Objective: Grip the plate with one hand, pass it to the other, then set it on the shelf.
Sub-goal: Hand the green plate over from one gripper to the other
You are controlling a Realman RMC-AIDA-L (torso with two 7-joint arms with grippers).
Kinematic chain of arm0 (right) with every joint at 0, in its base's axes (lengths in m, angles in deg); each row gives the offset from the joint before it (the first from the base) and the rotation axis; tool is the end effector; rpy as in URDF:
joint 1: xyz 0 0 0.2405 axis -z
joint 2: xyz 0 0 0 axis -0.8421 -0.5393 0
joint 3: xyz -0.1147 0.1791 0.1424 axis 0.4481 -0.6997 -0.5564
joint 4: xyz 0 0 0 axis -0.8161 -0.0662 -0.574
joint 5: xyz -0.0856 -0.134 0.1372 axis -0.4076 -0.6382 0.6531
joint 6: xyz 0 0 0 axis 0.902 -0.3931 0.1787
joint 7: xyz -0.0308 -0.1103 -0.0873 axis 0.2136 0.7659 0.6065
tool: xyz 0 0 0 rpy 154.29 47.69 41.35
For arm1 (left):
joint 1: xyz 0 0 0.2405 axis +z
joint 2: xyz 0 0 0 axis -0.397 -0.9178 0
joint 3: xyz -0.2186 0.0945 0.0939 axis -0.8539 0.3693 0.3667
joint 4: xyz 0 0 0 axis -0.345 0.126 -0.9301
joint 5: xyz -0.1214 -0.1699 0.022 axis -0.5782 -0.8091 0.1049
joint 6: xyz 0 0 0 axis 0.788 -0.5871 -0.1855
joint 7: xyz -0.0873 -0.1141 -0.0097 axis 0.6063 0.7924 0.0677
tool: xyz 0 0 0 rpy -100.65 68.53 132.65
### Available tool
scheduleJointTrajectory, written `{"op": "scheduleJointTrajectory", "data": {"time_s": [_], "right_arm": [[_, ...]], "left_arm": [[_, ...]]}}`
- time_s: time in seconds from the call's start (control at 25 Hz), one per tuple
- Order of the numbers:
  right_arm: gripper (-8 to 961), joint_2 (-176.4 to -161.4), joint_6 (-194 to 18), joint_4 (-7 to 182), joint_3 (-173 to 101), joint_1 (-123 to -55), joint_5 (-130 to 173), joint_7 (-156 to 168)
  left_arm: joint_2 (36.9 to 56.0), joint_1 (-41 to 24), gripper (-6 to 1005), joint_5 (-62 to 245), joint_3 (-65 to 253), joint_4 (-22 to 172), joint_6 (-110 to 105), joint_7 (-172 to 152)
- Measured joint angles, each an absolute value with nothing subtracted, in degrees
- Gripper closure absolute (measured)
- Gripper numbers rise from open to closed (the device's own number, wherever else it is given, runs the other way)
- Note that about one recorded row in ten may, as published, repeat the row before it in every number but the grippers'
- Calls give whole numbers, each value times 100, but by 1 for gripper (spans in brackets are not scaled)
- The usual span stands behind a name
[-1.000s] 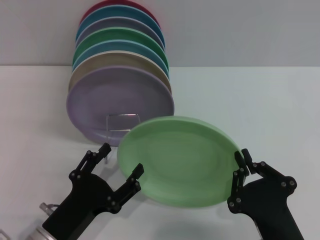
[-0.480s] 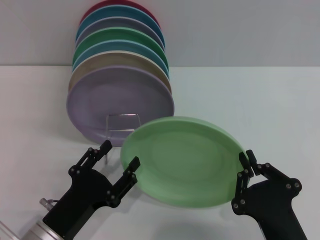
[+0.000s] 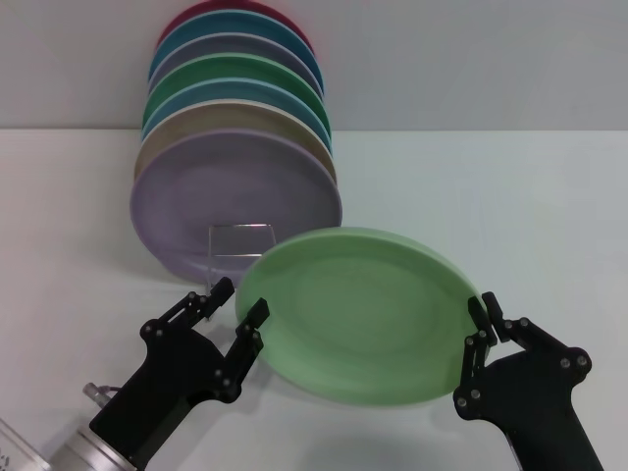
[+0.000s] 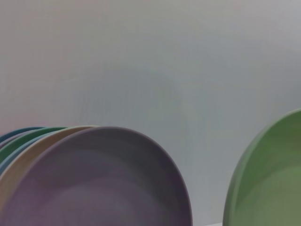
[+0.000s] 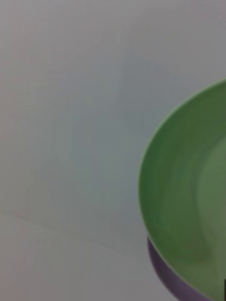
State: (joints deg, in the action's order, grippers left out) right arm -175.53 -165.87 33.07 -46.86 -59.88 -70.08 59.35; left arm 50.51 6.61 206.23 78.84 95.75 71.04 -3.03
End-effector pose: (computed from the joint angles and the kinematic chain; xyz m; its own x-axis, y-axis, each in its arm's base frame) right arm 0.2179 0.1586 -0.1008 0.8466 0.2079 -0.4899 -0.4573 -0.1865 -0.8695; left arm -0.2723 0.2283 -0.0934 0.6416 -0.0487 0.7655 0.5756 -0.6291 -0.5224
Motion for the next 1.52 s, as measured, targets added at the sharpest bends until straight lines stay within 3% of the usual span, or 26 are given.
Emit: {"op": "scheduleJointTrajectory", "data": {"time_s": [0.4, 0.88, 1.12, 1.52], "right_arm": [[932, -17555, -16566, 3307, -4686, -6015, -7021, 5936], [933, -17555, -16559, 3323, -4677, -6015, -7008, 5935], [933, -17555, -16559, 3324, -4677, -6019, -7014, 5936], [932, -17555, -16559, 3324, -4677, -6009, -7033, 5936]], "left_arm": [[5052, 609, 681, 20624, 7885, 9576, 7051, -303], [5044, 596, 688, 20624, 7885, 9576, 7046, -270], [5043, 588, 830, 20624, 7885, 9576, 7043, -269], [5041, 560, 850, 20626, 7885, 9576, 7033, -251]]}}
